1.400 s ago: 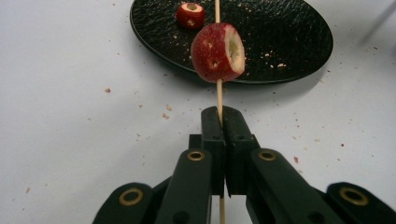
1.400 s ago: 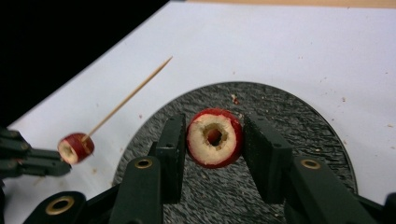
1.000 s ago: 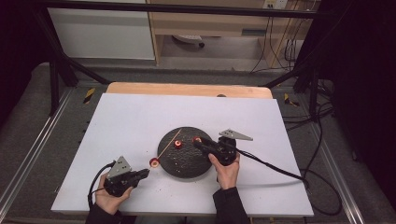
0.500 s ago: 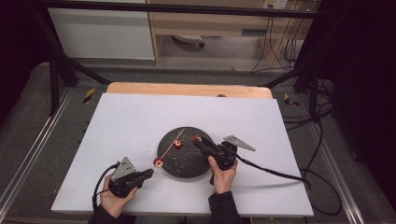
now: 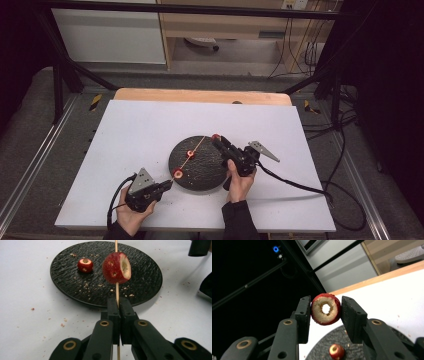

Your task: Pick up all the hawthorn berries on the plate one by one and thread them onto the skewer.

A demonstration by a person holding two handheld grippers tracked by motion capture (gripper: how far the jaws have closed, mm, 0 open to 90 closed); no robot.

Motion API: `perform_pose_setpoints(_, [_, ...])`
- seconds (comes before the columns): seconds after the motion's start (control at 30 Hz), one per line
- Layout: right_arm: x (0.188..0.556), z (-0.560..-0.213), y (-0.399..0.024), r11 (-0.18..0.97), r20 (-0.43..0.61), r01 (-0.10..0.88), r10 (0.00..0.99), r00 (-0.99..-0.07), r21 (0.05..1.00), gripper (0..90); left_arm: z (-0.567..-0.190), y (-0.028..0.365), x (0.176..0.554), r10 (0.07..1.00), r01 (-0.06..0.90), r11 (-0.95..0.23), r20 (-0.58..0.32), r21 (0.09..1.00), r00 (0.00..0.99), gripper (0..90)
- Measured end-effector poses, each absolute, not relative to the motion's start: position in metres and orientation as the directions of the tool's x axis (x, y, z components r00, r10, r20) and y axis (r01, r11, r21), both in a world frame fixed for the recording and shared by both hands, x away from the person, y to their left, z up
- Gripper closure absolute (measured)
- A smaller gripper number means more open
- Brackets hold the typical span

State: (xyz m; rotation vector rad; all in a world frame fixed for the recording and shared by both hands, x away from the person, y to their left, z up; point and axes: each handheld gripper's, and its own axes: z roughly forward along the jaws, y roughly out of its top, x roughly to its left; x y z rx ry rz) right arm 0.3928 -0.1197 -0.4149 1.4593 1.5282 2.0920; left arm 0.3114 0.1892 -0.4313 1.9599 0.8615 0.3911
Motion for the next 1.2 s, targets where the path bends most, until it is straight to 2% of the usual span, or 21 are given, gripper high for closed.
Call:
perform_pose_setpoints(0.27, [0.403,-0.408,-0.124,-0.517,0.621,0.346,0.608,-0.495,0.782,61.2,-0.431,0.179,0.309,0.696,0.406,-0.325,-0.075,0.854,0.714,88.1])
perform_pose_setpoints(1.2, [0.403,-0.414,-0.12,-0.511,0.592,0.31,0.616,-0.519,0.802,61.2,-0.43,0.167,0.31,0.683,0.401,-0.319,-0.086,0.859,0.726,88.2])
